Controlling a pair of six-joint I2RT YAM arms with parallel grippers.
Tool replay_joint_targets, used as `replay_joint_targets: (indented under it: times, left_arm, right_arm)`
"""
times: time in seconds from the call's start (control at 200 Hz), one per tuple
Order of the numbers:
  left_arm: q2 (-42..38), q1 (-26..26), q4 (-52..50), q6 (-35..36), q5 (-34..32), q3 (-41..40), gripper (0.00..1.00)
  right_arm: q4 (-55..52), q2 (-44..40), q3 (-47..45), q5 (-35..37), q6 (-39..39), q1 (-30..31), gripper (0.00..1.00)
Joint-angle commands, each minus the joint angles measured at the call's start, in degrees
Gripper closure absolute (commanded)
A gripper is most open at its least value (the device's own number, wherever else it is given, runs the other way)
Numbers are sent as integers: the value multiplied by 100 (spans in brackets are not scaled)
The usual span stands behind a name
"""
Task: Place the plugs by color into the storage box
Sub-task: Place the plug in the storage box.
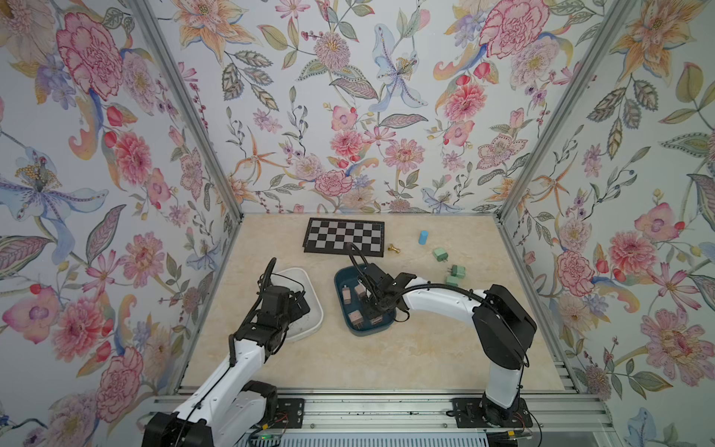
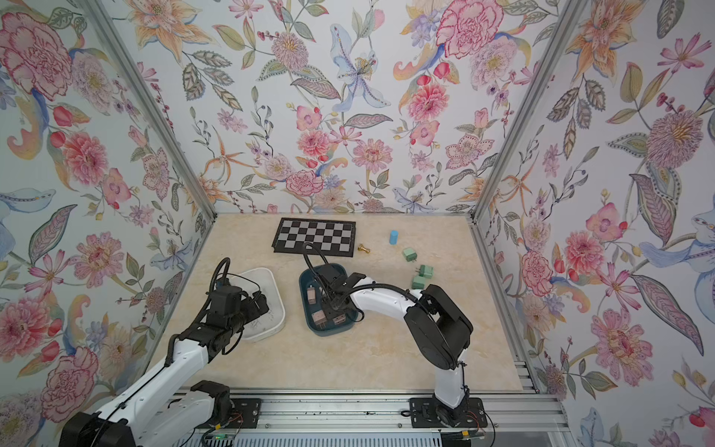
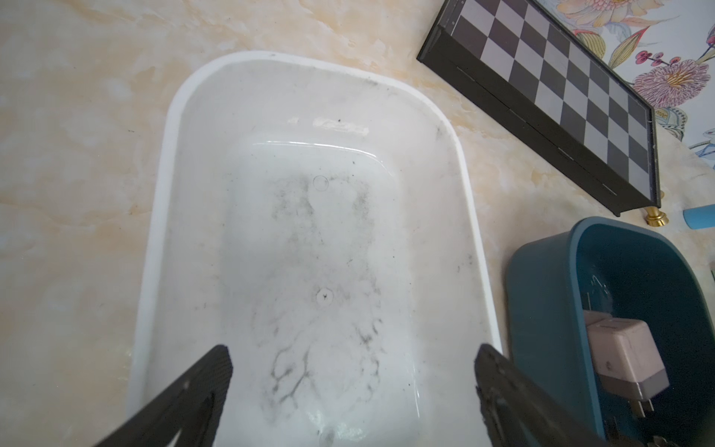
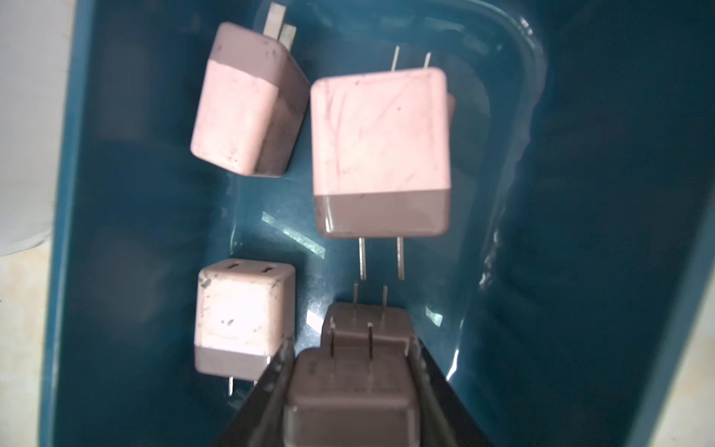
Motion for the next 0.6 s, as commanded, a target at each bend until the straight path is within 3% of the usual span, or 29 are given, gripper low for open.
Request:
replay_joint_targets:
  times: [0.0, 0.3, 0.47, 0.595]
  left_arm:
    - [-35, -54, -41, -47, 21, -82, 0]
    - [-25, -52, -23, -51, 21, -114, 1]
    - [-50, -48, -31, -54, 4, -113, 1]
    - [-23, -49, -26, -57, 1, -113, 1]
  right_arm:
    - [-76, 166, -35, 176, 76, 2, 64]
    - [-76, 150, -42, 108, 77, 14, 51]
    - [-84, -333, -43, 89, 93, -76, 28]
    - [-85, -821, -56, 6, 86, -303, 25]
